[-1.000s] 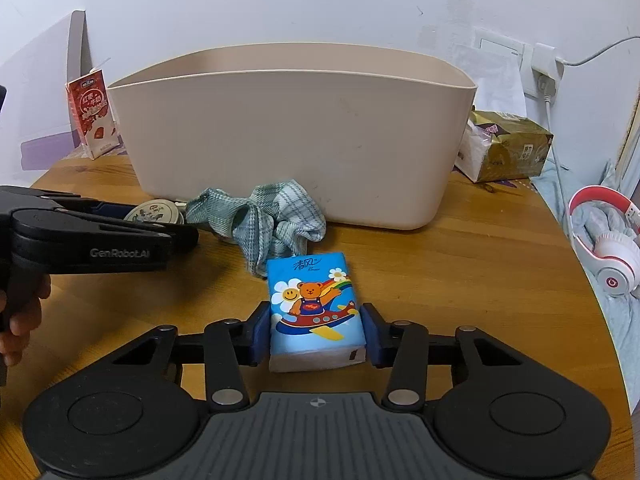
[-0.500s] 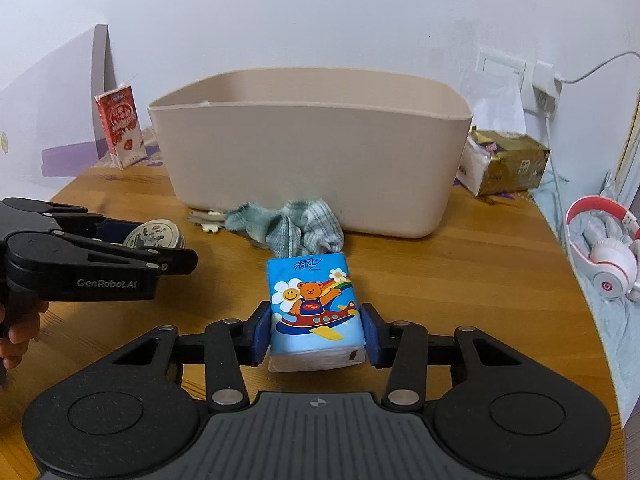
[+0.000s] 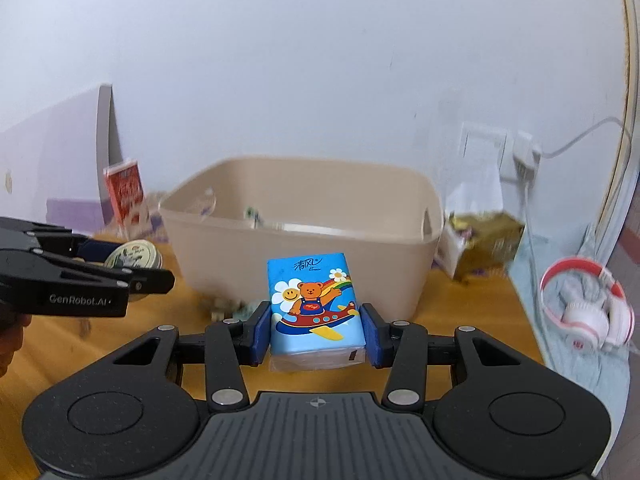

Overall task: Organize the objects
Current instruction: 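Lift both items over the beige bin and open both grippers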

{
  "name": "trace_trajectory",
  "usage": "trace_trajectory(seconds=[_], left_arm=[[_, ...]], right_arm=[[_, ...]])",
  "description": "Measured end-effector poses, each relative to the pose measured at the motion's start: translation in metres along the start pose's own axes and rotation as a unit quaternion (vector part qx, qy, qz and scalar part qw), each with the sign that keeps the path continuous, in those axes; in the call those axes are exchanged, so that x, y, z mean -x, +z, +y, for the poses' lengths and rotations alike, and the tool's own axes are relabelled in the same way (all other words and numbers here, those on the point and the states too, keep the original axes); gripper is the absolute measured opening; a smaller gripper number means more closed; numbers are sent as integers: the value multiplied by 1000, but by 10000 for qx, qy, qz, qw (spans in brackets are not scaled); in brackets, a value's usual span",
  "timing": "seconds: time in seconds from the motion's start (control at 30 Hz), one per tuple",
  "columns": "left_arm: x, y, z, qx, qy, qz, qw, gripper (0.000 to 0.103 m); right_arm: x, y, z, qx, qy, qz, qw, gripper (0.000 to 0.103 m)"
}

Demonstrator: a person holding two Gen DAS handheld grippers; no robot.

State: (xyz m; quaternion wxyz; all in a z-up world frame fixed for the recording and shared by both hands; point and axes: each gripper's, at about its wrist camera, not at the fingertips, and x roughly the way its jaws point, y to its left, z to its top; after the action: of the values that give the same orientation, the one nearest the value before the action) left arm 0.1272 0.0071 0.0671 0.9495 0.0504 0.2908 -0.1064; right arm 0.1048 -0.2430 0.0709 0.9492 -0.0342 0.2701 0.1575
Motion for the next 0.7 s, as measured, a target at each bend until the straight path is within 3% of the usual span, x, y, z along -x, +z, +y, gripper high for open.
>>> trace_trajectory(seconds=[0.4, 0.7], left_arm=[[-39, 71, -4, -140, 231, -274, 9993, 55], [-115, 92, 1, -287, 427, 313, 9982, 55]], right_arm=[[-33, 63, -11, -106, -169, -348, 9992, 44], [-94, 80, -23, -191, -444, -46, 9988, 44]])
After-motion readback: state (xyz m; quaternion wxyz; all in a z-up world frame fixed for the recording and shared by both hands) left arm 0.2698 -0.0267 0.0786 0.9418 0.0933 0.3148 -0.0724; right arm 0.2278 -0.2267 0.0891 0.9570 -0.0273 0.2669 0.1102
